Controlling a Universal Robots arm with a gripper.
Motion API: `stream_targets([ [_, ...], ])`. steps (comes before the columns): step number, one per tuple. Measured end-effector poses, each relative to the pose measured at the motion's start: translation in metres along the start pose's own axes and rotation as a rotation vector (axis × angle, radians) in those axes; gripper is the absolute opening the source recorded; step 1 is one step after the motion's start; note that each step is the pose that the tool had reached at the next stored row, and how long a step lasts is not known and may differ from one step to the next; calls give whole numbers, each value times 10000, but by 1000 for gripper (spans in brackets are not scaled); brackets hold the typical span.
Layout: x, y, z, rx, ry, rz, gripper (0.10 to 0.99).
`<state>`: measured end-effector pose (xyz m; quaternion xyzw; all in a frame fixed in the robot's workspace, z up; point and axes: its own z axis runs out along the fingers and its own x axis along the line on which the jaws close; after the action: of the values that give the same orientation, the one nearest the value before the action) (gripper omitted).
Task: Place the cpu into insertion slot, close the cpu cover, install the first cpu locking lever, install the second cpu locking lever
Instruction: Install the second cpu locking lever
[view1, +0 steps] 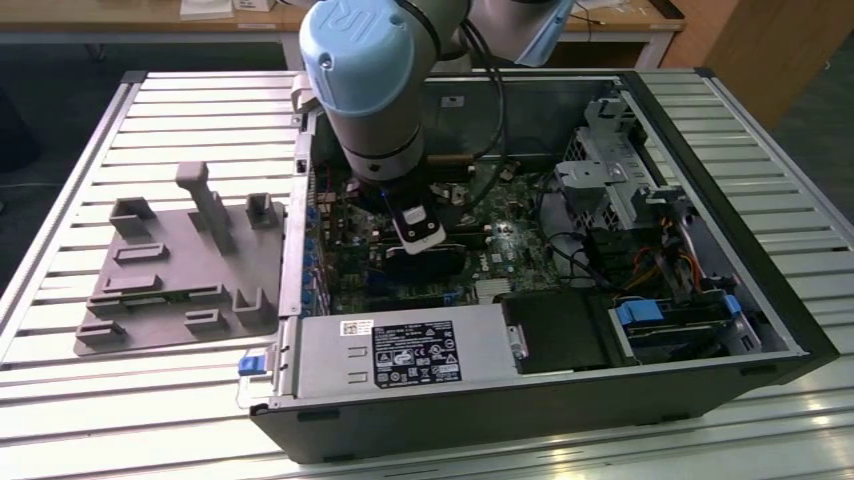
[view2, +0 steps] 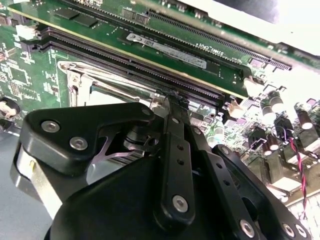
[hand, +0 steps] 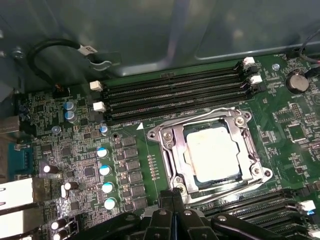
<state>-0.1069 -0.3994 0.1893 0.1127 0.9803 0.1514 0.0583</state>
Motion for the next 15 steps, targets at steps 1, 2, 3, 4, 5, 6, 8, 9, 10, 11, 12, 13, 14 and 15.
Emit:
stream_targets([
  [1, -1, 5, -14, 0, -1, 0, 102],
  [2, -2, 9, -30, 2, -1, 0, 102],
  [3, -4, 15, -49, 2, -2, -1, 102],
  [4, -5, 21, -66, 2, -4, -1, 102],
  [5, -7, 27, -84, 1, -6, -2, 102],
  [6, -8, 32, -101, 2, -6, -2, 102],
  [8, -11, 43, -133, 15, -9, -5, 102],
  [9, -11, 47, -143, 44, -16, -7, 102],
  [10, -11, 51, -151, 103, -30, -16, 102],
  [11, -12, 53, -158, 176, -42, -27, 102],
  [12, -13, 56, -165, 260, -60, -41, 102],
  [13, -15, 59, -171, 343, -78, -53, 102],
  [14, -19, 61, -173, 391, -89, -59, 102],
  [15, -26, 63, -171, 393, -90, -60, 102],
])
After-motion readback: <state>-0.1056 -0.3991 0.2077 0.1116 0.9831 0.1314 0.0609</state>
